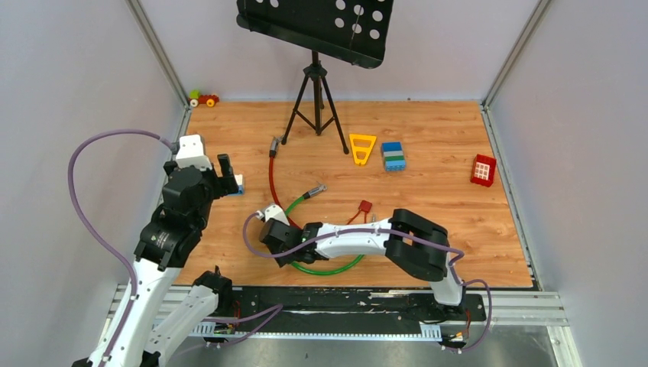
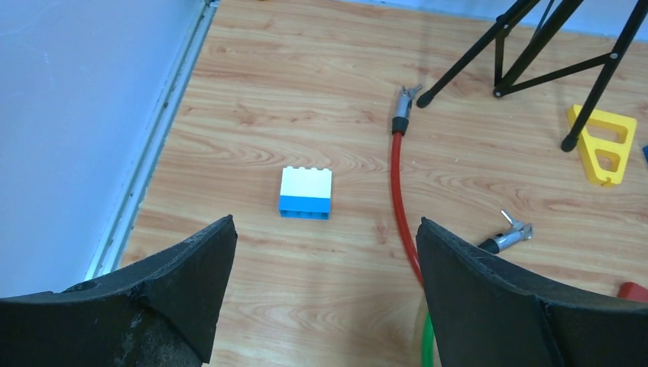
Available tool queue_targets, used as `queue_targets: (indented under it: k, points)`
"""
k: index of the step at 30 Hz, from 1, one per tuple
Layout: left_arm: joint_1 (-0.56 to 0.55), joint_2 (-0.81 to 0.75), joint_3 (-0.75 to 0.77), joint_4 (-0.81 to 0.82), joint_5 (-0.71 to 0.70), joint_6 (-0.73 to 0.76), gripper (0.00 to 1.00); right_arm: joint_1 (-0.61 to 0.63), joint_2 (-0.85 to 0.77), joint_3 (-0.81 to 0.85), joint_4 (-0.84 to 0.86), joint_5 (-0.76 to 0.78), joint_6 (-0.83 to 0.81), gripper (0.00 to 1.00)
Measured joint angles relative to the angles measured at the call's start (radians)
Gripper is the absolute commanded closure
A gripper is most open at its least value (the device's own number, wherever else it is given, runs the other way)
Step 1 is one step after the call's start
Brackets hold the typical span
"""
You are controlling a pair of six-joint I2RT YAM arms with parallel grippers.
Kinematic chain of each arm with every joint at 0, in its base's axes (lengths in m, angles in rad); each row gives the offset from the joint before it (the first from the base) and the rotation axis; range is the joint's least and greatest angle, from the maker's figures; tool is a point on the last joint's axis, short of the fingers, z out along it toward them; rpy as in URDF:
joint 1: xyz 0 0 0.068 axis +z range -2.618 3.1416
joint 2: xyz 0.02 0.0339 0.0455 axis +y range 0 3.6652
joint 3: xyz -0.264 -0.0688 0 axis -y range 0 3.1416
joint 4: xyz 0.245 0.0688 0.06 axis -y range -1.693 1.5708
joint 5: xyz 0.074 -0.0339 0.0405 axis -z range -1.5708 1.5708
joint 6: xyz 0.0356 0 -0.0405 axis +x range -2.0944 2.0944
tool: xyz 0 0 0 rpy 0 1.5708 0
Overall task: Lock with the key
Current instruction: Pick up the lock from the center of the board.
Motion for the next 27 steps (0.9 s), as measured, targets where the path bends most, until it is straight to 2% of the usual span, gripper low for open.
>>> queue_targets:
  k: [2,5,12,17,22,27]
  points:
    - [0.0,-0.007,-0.001,-0.007,-0.005,0.005,0.07,0.008,0.022,0.038,-0.031,0.023,0.008,0.75]
    - [0.0,-0.013,-0.002,-0.013,-0.014,0.012,0.07,0.021,0.06,0.096,-0.097,0.085,0.008,0.99]
    - [0.0,-0.03,-0.005,-0.013,-0.038,0.042,0.03,0.032,0.063,0.113,-0.151,0.14,0.005,1.0]
    - [0.0,-0.056,-0.04,0.025,0.012,0.096,0.01,0.002,-0.105,-0.021,-0.16,0.062,-0.058,1.0]
    - [0.0,-0.1,-0.161,0.146,0.197,0.18,0.04,-0.146,-0.417,-0.091,-0.174,-0.156,-0.108,1.0]
    - [-0.002,-0.15,-0.304,0.314,0.527,0.314,0.12,-0.316,-0.625,-0.113,-0.18,-0.352,-0.15,1.0]
